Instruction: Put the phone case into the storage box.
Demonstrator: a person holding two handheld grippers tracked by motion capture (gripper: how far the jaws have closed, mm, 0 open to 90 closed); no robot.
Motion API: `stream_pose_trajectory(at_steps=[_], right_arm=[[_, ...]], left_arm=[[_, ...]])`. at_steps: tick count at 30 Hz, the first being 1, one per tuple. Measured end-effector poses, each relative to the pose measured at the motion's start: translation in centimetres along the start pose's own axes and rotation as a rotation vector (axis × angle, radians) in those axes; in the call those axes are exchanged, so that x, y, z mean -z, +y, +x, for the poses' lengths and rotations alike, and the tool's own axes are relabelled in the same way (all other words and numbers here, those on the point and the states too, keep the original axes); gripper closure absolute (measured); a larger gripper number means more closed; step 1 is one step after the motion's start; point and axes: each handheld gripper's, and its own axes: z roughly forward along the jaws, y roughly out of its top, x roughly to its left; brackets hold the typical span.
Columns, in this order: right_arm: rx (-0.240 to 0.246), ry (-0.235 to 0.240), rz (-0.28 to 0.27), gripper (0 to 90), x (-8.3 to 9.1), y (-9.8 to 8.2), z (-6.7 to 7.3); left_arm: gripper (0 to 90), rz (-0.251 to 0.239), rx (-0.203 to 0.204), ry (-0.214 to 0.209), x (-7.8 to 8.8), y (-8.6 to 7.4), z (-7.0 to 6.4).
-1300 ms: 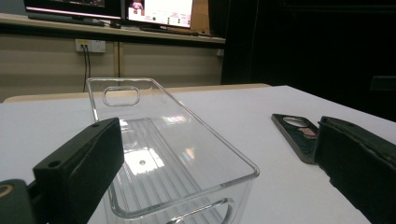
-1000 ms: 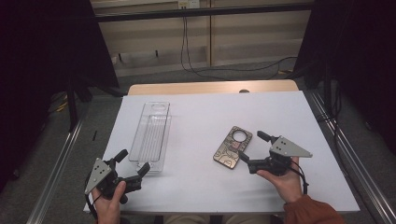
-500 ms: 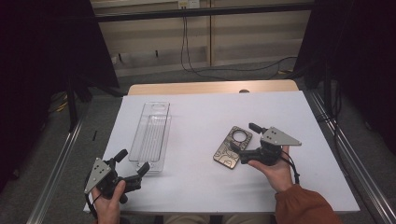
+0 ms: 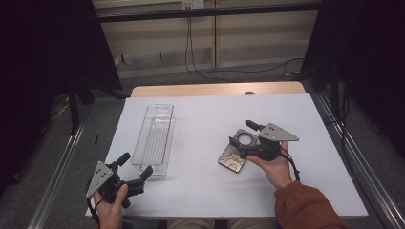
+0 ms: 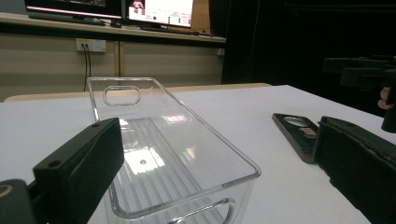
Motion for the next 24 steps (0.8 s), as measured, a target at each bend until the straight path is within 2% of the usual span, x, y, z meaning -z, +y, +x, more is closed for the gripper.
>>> stream_pose_trajectory(at_steps=[1, 2, 10, 14, 15, 16, 17, 24], right_arm=[[0.015, -0.002, 0.001, 13.3, -0.3, 0.1, 0.1], [-0.010, 0.019, 0.002, 14.5, -0.7, 0.3, 0.1], [0.007, 0.011, 0.003, 22.2, -2.3, 0.4, 0.1], [0.002, 0.016, -0.021, 27.2, -2.9, 0.9, 0.0], [-0.008, 0.015, -0.022, 28.7, -3.0, 0.9, 0.0], [-0.042, 0.022, -0.018, 32.4, -3.3, 0.8, -0.2], [-0.055, 0.031, -0.014, 35.6, -3.5, 0.8, -0.2], [-0.068, 0.070, -0.010, 48.0, -4.2, 0.9, -0.3]], left_arm=[[1.9, 0.000, 0.000, 0.000, 0.0, 0.0, 0.0], [1.9, 0.002, 0.002, 0.001, 0.0, 0.0, 0.0], [1.9, 0.001, 0.001, -0.004, 0.0, 0.0, 0.1], [1.9, 0.002, 0.001, -0.006, 0.0, 0.0, 0.1], [1.9, -0.001, 0.005, 0.000, 0.0, 0.0, 0.1], [1.9, -0.001, 0.005, 0.000, 0.0, 0.0, 0.1], [1.9, 0.001, 0.001, -0.006, 0.0, 0.0, 0.1], [1.9, -0.002, 0.004, -0.006, 0.1, 0.0, 0.1]])
